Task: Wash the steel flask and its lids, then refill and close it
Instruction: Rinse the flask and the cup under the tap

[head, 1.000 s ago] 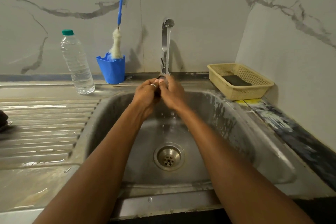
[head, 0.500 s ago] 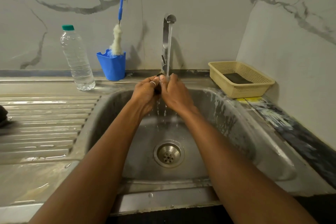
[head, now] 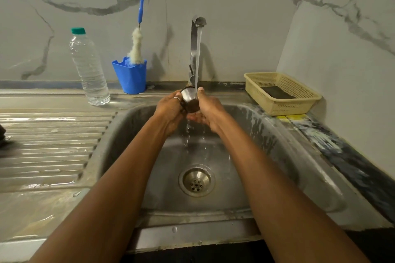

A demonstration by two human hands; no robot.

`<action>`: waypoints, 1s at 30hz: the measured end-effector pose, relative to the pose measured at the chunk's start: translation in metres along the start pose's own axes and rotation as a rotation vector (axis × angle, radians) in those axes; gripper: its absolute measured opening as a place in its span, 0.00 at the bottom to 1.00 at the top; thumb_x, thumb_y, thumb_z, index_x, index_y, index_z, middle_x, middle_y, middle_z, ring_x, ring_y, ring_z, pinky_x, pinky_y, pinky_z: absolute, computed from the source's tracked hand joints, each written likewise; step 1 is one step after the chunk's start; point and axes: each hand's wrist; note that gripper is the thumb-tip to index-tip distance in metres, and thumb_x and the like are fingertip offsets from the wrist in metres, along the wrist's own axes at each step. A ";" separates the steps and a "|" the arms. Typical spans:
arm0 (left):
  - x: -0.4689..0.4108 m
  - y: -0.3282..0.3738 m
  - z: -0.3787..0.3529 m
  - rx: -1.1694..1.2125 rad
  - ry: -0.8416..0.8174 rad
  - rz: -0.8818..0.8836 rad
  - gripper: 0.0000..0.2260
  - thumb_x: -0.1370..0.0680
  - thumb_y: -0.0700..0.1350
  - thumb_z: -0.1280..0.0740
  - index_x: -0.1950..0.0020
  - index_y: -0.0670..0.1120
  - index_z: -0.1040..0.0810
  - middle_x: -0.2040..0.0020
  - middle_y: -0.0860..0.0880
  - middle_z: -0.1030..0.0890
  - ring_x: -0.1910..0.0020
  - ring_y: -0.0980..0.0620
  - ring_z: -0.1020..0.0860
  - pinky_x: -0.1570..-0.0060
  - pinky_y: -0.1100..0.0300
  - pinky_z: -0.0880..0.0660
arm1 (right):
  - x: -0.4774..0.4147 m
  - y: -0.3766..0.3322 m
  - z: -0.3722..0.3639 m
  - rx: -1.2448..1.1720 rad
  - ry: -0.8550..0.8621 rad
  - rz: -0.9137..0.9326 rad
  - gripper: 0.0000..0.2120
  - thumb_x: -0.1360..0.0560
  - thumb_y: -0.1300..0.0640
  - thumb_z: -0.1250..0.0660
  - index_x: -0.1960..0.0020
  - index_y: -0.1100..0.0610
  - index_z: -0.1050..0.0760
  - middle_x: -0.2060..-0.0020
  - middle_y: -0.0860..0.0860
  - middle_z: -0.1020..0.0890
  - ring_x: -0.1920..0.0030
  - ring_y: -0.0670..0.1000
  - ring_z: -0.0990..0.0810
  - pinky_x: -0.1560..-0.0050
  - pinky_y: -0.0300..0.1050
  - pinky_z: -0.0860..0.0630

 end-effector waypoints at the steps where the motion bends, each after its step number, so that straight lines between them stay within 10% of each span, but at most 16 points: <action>1: -0.001 -0.001 0.000 -0.027 0.048 0.006 0.13 0.15 0.42 0.42 0.37 0.41 0.21 0.46 0.41 0.16 0.48 0.46 0.16 0.44 0.51 0.18 | -0.001 0.002 0.000 -0.017 -0.007 0.026 0.25 0.16 0.42 0.44 0.33 0.61 0.27 0.48 0.60 0.16 0.58 0.55 0.13 0.58 0.46 0.15; 13: 0.004 0.005 -0.002 0.035 -0.049 0.083 0.16 0.15 0.54 0.41 0.38 0.43 0.24 0.42 0.40 0.18 0.44 0.45 0.18 0.42 0.50 0.19 | -0.001 0.005 0.012 0.175 0.047 0.258 0.14 0.19 0.45 0.35 0.44 0.55 0.21 0.57 0.50 0.16 0.61 0.48 0.17 0.63 0.42 0.20; 17: 0.010 0.006 -0.005 -0.072 -0.146 0.117 0.21 0.15 0.57 0.44 0.35 0.43 0.23 0.44 0.40 0.18 0.51 0.48 0.21 0.56 0.57 0.22 | -0.002 0.004 0.010 0.155 -0.031 0.283 0.12 0.18 0.46 0.35 0.48 0.54 0.19 0.53 0.52 0.15 0.52 0.50 0.17 0.48 0.47 0.20; 24: 0.011 -0.007 -0.013 -0.569 -0.130 -0.171 0.21 0.15 0.59 0.44 0.32 0.44 0.38 0.49 0.43 0.20 0.54 0.48 0.21 0.54 0.52 0.21 | -0.004 -0.002 0.011 0.032 0.077 0.183 0.13 0.18 0.48 0.36 0.48 0.56 0.18 0.53 0.52 0.15 0.52 0.51 0.18 0.48 0.48 0.20; 30: -0.003 -0.002 -0.007 -0.109 -0.121 0.181 0.28 0.16 0.63 0.49 0.38 0.41 0.24 0.61 0.43 0.18 0.70 0.56 0.26 0.70 0.64 0.25 | 0.003 -0.003 0.011 0.139 -0.147 0.299 0.14 0.17 0.48 0.38 0.45 0.56 0.20 0.57 0.53 0.17 0.60 0.50 0.20 0.59 0.44 0.24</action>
Point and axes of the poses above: each hand's wrist, its own x-axis away from the middle knuckle, its own z-axis out of the back of the hand, y = z × x
